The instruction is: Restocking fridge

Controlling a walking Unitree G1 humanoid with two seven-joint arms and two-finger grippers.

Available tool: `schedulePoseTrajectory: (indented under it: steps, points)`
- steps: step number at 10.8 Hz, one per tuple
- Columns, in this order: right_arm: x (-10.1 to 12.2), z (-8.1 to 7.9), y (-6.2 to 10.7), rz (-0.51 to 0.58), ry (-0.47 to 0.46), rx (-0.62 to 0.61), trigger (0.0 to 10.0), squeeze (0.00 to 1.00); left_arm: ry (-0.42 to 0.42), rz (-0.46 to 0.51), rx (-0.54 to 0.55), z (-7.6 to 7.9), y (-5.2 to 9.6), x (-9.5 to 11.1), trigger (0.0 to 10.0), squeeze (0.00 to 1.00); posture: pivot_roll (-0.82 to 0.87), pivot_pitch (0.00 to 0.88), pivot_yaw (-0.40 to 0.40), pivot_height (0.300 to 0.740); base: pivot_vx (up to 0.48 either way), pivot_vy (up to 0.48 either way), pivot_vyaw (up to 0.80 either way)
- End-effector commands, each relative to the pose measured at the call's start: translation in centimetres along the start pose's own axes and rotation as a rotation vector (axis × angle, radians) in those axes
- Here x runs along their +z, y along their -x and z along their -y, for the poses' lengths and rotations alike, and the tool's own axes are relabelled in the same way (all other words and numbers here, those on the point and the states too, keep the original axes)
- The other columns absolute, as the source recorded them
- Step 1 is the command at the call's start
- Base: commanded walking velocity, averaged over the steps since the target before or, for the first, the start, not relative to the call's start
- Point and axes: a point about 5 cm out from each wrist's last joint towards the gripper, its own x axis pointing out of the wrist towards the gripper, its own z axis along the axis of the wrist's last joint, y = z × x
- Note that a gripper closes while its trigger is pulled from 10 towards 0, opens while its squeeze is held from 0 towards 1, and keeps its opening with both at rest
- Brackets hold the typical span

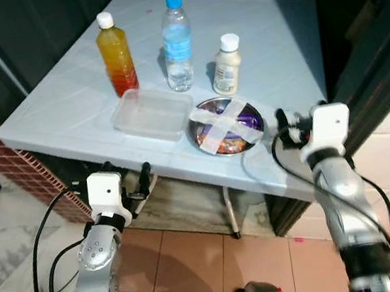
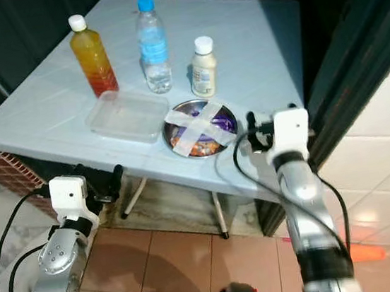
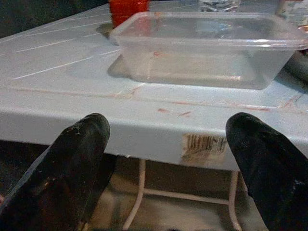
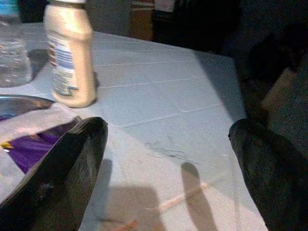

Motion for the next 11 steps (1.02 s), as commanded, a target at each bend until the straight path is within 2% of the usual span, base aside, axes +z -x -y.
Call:
schedulePoseTrajectory:
  steps: [1, 2, 3, 5, 7, 8, 10, 11]
  points:
    - [0.2, 0.5, -0.8, 0.0, -0.025, 0.004, 10.0, 0.0, -0.018, -0.003, 0.021, -0.6, 0.1, 0.1, 10.0, 0.0, 0.0, 0.124, 0.027, 0.74, 0.0, 0.0, 0.0]
    - [0.3, 0.6, -1.1, 0.003, -0.034, 0.0, 10.0, 0.0, -0.019, -0.004, 0.022, -0.7, 0.1, 0.1, 10.0, 0.0, 0.0, 0.124, 0.027, 0.74, 0.0, 0.0, 0.0]
    - [0.5, 1.0, -2.3, -0.009, -0.072, 0.022, 10.0, 0.0, -0.023, -0.005, 0.024, -0.7, 0.2, 0.1, 10.0, 0.0, 0.0, 0.125, 0.028, 0.74, 0.0, 0.0, 0.0]
    - [-1.3, 0.9, -3.2, -0.124, -0.167, 0.046, 10.0, 0.0, -0.031, -0.005, 0.021, -0.7, 0.2, 0.2, 10.0, 0.0, 0.0, 0.126, 0.029, 0.74, 0.0, 0.0, 0.0]
    - [-2.5, -0.1, -2.9, -0.179, -0.224, 0.113, 10.0, 0.0, -0.033, -0.006, 0.019, -0.6, 0.3, 0.1, 10.0, 0.0, 0.01, 0.128, 0.03, 0.74, 0.0, 0.0, 0.0]
    - [-2.4, -0.7, -2.8, -0.159, -0.219, 0.163, 10.0, 0.0, -0.033, -0.007, 0.018, -0.6, 0.3, 0.2, 10.0, 0.0, 0.01, 0.13, 0.03, 0.74, 0.0, 0.0, 0.0]
    - [-2.4, -0.9, -2.7, -0.158, -0.217, 0.175, 10.0, 0.0, -0.032, -0.008, 0.016, -0.6, 0.4, 0.1, 10.0, 0.0, 0.0, 0.132, 0.029, 0.74, 0.0, 0.0, 0.0]
    - [-2.1, -1.3, -2.0, -0.147, -0.213, 0.185, 10.0, 0.0, -0.032, -0.008, 0.015, -0.6, 0.4, 0.1, 10.0, 0.0, 0.0, 0.132, 0.028, 0.74, 0.0, 0.0, 0.0]
